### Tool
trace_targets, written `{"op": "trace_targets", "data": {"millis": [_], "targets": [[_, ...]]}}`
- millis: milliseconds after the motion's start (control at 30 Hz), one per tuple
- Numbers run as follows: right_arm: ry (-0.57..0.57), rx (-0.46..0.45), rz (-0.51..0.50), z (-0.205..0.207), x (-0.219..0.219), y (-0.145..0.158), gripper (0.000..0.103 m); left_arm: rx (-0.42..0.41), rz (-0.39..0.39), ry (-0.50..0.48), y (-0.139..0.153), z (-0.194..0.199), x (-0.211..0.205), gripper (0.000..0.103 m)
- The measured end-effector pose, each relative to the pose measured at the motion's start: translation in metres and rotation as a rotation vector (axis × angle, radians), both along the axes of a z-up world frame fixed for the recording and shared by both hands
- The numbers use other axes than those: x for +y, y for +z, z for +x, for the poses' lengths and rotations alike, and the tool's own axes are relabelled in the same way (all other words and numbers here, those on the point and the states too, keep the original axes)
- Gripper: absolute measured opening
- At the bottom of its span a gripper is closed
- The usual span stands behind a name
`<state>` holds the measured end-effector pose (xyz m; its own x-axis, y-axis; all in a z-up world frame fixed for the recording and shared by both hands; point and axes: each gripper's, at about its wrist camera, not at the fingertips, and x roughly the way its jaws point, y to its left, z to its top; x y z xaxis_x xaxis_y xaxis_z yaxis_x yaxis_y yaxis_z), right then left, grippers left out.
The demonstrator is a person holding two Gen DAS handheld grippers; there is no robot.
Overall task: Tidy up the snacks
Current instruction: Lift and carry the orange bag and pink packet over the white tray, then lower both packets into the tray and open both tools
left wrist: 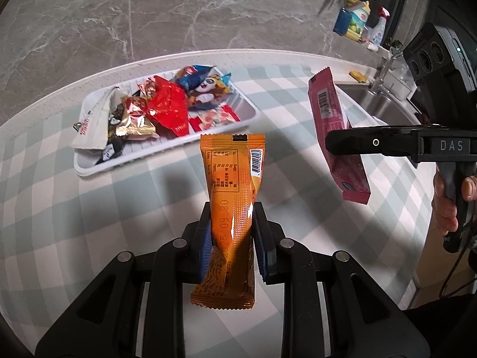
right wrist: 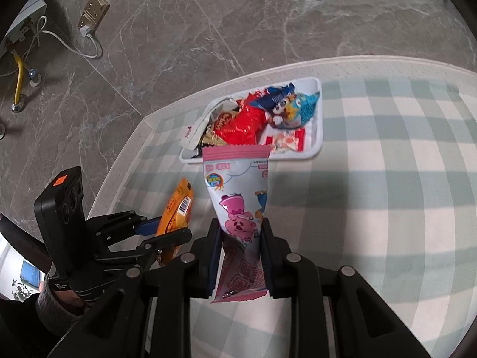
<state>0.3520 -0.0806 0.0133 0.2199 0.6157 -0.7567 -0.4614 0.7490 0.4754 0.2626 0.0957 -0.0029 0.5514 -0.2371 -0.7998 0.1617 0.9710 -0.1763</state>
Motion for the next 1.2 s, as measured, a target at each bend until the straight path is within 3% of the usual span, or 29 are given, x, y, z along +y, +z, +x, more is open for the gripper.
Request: {"op": "trace_targets", "data": {"millis": [1200], "targets": [[0.040, -0.053, -0.036, 0.111, 0.086, 0.004, 0.026, -0.020, -0.044, 0.119, 0.008, 0.114, 0.091, 0.022]]}}
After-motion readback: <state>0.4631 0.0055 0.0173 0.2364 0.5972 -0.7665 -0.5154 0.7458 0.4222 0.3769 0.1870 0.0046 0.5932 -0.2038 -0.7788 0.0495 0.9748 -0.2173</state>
